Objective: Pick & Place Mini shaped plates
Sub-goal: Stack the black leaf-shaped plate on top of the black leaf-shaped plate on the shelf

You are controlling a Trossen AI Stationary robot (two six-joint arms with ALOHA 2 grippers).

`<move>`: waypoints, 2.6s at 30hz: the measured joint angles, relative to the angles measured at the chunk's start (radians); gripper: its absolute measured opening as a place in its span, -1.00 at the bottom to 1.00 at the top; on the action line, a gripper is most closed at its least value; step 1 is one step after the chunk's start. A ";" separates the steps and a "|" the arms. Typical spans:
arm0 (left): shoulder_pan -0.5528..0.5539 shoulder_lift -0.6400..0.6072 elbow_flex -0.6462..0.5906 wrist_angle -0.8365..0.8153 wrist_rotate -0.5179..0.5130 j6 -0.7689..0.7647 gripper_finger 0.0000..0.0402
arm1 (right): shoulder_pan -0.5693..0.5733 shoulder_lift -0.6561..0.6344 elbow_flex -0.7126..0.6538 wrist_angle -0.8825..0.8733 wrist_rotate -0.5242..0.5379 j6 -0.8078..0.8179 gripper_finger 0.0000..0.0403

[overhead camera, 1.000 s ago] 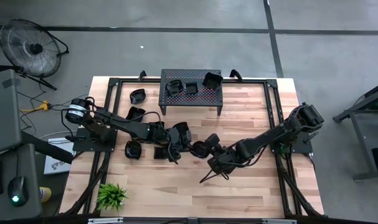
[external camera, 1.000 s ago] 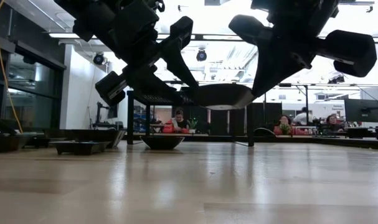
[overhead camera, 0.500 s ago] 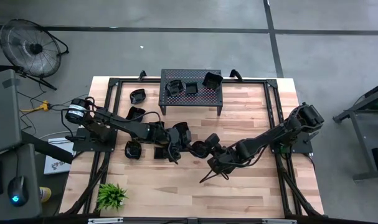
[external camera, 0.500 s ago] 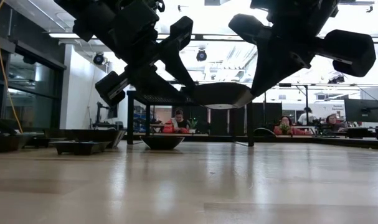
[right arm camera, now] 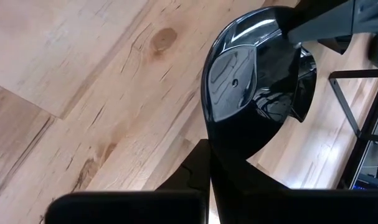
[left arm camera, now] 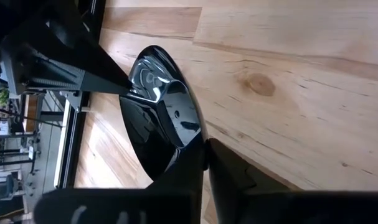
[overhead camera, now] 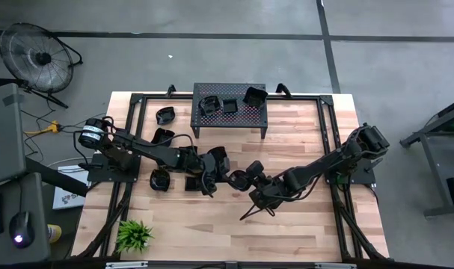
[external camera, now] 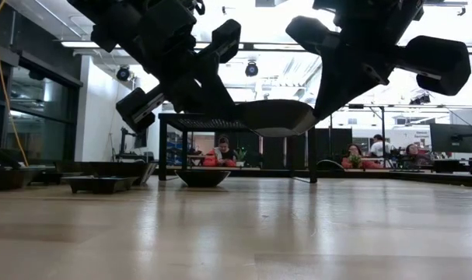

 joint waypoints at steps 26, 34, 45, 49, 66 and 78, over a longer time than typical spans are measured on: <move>0.000 0.000 0.000 -0.002 0.005 -0.001 -0.98 | 0.002 -0.001 0.000 -0.001 0.052 0.036 -0.44; 0.000 0.000 0.000 -0.012 -0.012 -0.005 -0.97 | 0.014 -0.045 0.000 -0.026 0.139 0.193 -0.18; 0.000 -0.003 0.044 -0.107 -0.209 -0.057 -0.97 | 0.019 -0.189 -0.001 -0.210 0.213 0.609 -0.10; -0.002 -0.015 0.090 -0.193 -0.294 -0.106 -0.97 | 0.020 -0.194 -0.002 -0.260 0.202 0.710 -0.13; -0.033 -0.044 0.355 -0.786 -0.726 -0.448 -0.97 | 0.020 -0.189 -0.003 -0.208 0.203 0.884 -0.17; -0.018 -0.098 0.425 -0.985 -0.797 -0.469 -0.97 | 0.020 -0.188 -0.003 -0.164 0.175 0.882 -0.17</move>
